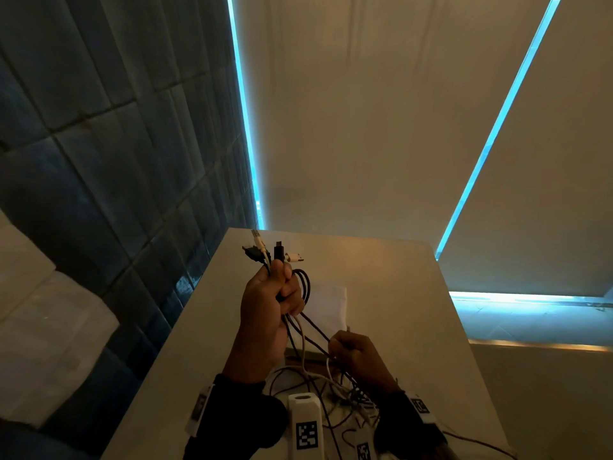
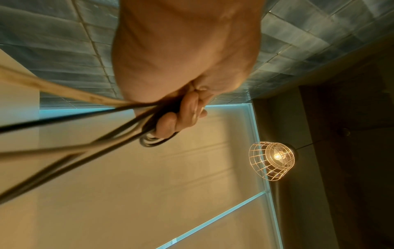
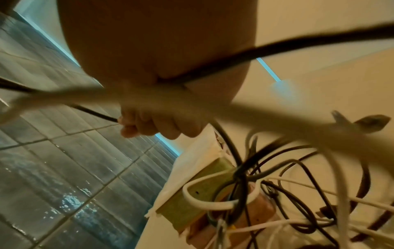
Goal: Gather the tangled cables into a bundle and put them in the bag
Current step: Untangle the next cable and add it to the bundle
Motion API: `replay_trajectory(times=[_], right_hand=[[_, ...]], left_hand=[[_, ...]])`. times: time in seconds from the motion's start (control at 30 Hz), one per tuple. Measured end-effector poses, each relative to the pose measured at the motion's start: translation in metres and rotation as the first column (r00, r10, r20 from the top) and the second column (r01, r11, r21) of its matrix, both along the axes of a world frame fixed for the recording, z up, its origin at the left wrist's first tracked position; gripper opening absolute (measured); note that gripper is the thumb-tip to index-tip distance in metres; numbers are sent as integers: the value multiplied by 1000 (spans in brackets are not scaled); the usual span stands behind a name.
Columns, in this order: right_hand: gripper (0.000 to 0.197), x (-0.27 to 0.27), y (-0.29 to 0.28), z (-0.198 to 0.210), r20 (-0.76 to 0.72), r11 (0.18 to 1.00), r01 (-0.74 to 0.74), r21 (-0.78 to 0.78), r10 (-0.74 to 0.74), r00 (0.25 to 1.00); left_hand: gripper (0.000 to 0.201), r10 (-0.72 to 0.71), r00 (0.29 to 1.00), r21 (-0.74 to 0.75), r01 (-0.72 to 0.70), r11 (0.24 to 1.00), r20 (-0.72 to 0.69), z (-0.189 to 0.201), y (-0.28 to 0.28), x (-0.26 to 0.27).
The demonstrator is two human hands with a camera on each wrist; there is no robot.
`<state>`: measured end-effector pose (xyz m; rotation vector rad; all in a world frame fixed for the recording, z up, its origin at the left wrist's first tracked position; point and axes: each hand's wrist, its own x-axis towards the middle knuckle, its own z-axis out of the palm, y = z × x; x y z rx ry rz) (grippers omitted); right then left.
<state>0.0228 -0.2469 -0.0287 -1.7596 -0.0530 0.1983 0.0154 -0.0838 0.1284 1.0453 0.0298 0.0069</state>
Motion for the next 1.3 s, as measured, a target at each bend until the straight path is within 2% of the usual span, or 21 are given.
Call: replay_trajectory(times=[0.07, 0.17, 0.27, 0.37, 0.47, 0.53, 0.6, 0.7, 0.83, 0.97, 1.17, 1.3], right_hand=[[34, 2, -2, 3, 17, 998, 55, -40, -55, 998], [23, 7, -2, 26, 85, 977, 203, -66, -197, 977], [18, 7, 2, 63, 177, 961, 264, 82, -275, 945], [14, 1, 11, 100, 272, 959, 192, 207, -245, 931], [13, -9, 22, 126, 394, 972, 10, 234, -104, 913], [14, -12, 28, 133, 434, 970, -76, 230, -32, 900], [18, -11, 28, 133, 453, 964, -97, 247, -27, 891], [20, -8, 25, 127, 435, 969, -106, 224, -2, 901], [18, -11, 27, 119, 329, 971, -157, 179, 91, 940], [21, -9, 26, 114, 242, 965, -180, 192, 131, 961], [20, -7, 20, 107, 215, 961, -192, 198, 148, 965], [27, -6, 20, 94, 186, 957, -196, 215, 157, 970]], left_hand=[[33, 17, 999, 40, -16, 999, -38, -2, 0, 1], [32, 43, 997, 83, -38, 996, -64, 1, 1, 4], [31, 46, 994, 95, -36, 995, -96, 2, 2, 5], [32, 55, 991, 143, -38, 989, -119, 0, 0, 3], [32, 57, 991, 205, -32, 978, -121, 0, -4, -1], [33, 52, 990, 198, -24, 980, -134, 2, -5, -2], [33, 36, 989, 147, -15, 989, -142, 3, -4, -3], [31, 4, 992, 42, 1, 999, -126, 4, -2, -4], [33, -31, 996, -69, 25, 997, -88, 5, -2, -2], [33, -7, 998, -56, 4, 998, -55, 4, -6, -4], [32, -31, 999, -37, 31, 999, -11, 1, -7, -2], [32, -17, 1000, -31, 17, 999, -1, 1, -6, -1]])
